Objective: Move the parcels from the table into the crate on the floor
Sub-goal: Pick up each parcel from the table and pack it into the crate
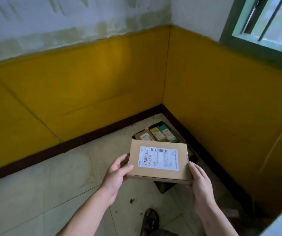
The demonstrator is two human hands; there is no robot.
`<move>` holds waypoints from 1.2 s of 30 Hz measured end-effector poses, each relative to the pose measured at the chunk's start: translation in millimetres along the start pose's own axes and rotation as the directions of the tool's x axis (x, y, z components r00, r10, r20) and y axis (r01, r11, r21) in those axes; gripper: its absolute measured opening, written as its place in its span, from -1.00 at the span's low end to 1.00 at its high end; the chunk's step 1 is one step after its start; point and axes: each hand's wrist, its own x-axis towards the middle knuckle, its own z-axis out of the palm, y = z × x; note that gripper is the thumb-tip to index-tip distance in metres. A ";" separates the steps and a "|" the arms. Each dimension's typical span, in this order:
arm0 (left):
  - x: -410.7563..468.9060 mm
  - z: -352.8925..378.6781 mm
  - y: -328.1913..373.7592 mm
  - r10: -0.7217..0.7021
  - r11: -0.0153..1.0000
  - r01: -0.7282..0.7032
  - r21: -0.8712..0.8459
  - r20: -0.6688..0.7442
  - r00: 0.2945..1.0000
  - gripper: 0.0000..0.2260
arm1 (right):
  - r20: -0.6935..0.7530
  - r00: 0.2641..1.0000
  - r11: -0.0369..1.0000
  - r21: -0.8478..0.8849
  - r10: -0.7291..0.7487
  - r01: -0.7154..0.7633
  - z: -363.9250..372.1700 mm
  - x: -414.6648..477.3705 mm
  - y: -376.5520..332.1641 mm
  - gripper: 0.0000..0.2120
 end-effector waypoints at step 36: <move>528.5 118.6 -72.4 -0.560 0.639 0.055 0.767 0.416 0.716 -0.66 | -0.724 0.498 0.869 0.304 0.476 -0.390 131.2 350.6 131.8 -0.88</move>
